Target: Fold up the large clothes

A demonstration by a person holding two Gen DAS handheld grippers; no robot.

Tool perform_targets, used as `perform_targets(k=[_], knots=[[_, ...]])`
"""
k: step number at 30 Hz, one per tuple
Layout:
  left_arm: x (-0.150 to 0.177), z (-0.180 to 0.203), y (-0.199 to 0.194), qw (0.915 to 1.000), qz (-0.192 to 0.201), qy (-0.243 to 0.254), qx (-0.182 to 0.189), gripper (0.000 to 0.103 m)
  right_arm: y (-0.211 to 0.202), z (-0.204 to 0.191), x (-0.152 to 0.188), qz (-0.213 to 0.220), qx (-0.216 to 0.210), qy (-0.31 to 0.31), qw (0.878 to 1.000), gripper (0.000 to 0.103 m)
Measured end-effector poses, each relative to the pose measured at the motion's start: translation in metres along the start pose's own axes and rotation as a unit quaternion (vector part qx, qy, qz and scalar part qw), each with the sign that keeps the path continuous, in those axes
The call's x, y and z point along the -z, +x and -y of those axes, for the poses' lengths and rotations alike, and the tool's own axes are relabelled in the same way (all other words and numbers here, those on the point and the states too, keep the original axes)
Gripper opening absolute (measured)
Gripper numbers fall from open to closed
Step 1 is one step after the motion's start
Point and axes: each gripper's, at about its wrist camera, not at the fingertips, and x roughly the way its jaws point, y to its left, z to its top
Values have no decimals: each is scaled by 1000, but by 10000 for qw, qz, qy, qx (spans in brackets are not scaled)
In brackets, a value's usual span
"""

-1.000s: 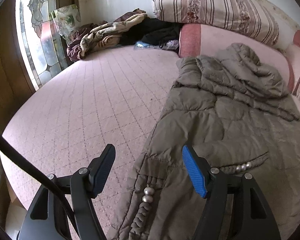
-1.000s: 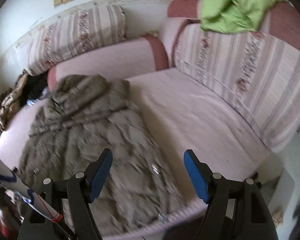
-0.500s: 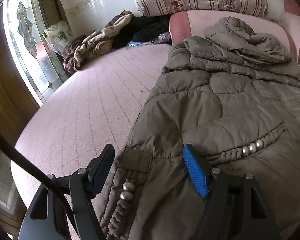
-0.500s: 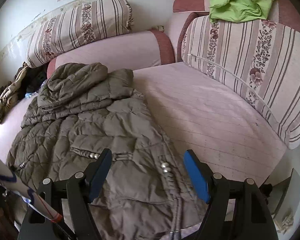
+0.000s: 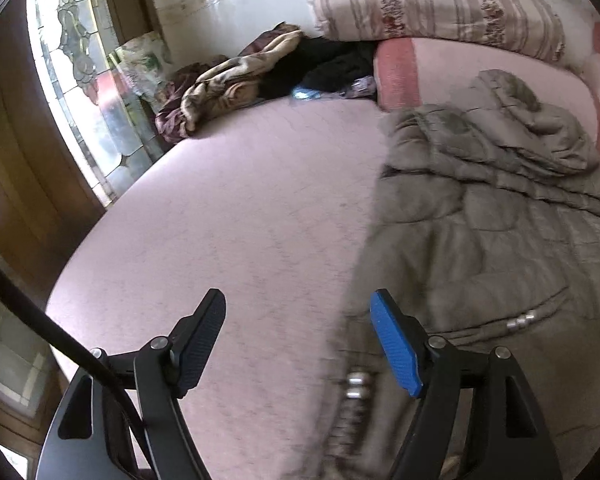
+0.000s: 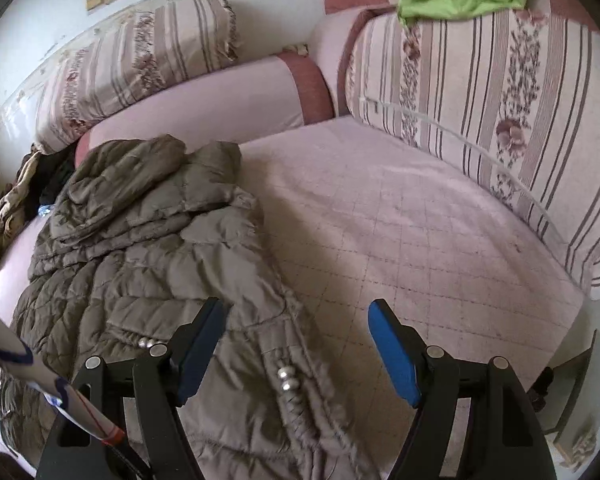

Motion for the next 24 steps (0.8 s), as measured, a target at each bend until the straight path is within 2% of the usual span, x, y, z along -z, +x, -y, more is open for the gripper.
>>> perform_targets(k=[2,6,11,13,16,18,20,21,23,24], knots=[[0,-10,8,9998,-175,-70,22,74,13,6,0,-127,-5,113,9999,79],[1,-20,27,9972,-622,-264,309,74,36,20,4,-435,-116,433,9980,79],[5,-9,46,9896,-976,-235,1035,74,52,27,7,-728,-340,632,9948,79],[8,0,56,9832,-1155,-182,1403,74,62,28,11,-940,-445,659,9924,79],[9,8,69,9765,-1323,-174,1692,74,77,35,12,-1210,-851,1000,9839,79],[7,7,73,9729,-1381,-257,1839,75,81,37,10,-1216,-956,1099,9818,80],[7,5,72,9653,-1517,-298,2105,74,85,36,8,-1244,-1058,1103,9804,83],[7,3,71,9595,-1591,-312,2305,70,88,36,7,-1282,-1138,1130,9787,84],[10,3,69,9409,-1843,-237,2830,70,91,37,6,-1353,-1289,1195,9751,86],[14,4,63,9385,-1867,-81,2904,70,92,39,5,-1415,-1375,1229,9726,86]])
